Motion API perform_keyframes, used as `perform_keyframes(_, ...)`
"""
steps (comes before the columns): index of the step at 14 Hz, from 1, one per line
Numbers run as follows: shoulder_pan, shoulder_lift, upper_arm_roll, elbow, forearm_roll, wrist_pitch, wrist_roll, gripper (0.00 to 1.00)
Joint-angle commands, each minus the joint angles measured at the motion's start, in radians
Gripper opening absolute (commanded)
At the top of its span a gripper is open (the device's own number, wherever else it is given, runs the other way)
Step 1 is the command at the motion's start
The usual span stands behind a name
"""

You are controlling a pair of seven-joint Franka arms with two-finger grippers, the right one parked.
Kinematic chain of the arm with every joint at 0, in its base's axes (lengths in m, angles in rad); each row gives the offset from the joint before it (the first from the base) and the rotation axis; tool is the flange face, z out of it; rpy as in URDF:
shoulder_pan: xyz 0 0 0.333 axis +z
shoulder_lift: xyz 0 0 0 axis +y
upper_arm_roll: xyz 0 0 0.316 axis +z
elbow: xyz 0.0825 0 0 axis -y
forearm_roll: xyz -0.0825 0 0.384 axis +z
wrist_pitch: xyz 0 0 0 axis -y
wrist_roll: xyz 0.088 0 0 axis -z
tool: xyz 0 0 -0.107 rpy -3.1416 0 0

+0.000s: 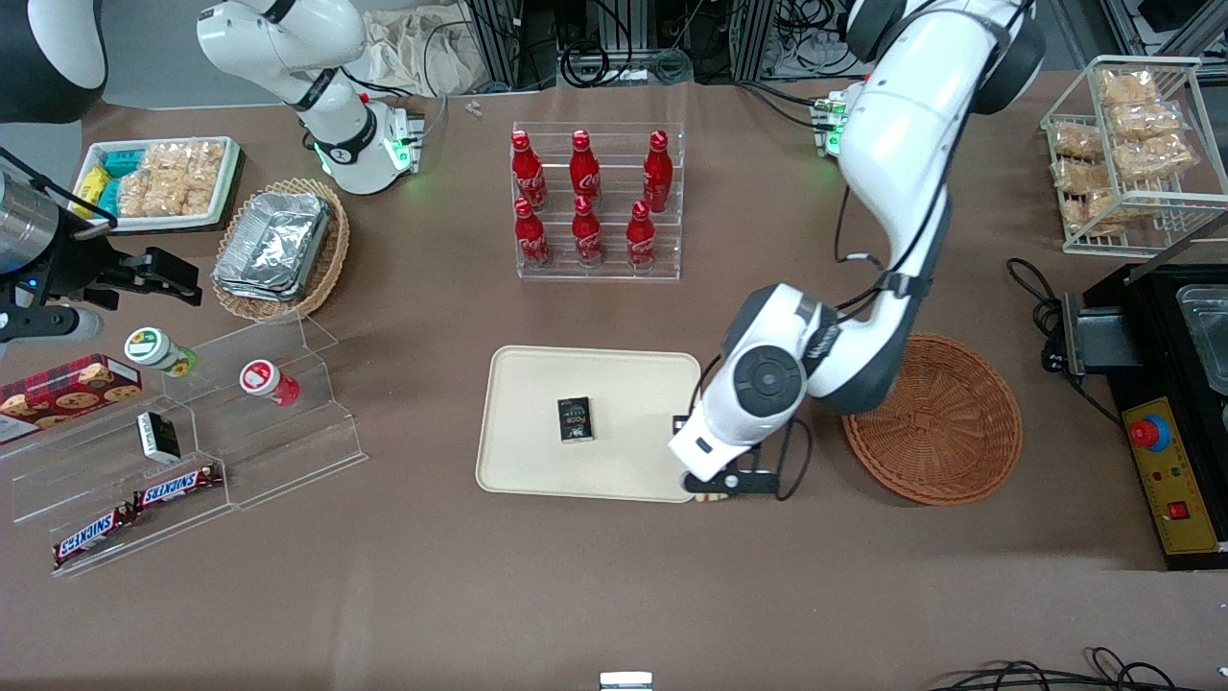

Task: Place sandwich from basket to tray
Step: 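Lower the sandwich onto the tray beside the black box and open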

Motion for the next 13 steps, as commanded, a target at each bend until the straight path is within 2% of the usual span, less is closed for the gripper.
perform_keyframes(1, -0.030, 0.061, -0.001, 0.051, 0.004, 0.015, -0.029, 0.00)
perform_keyframes(5, -0.058, 0.092, -0.004, 0.042, -0.046, 0.071, -0.082, 0.00)
perform_keyframes(7, -0.062, 0.089, -0.007, 0.039, -0.048, 0.070, -0.084, 0.00)
perform_keyframes(8, -0.062, 0.089, -0.007, 0.039, -0.047, 0.070, -0.082, 0.40)
perform_keyframes(9, -0.065, 0.084, -0.005, 0.037, -0.036, 0.073, -0.076, 0.97)
perform_keyframes(11, -0.062, 0.051, -0.005, 0.037, -0.039, 0.065, -0.079, 1.00)
perform_keyframes(13, -0.056, -0.035, -0.002, -0.001, -0.045, 0.032, -0.087, 1.00)
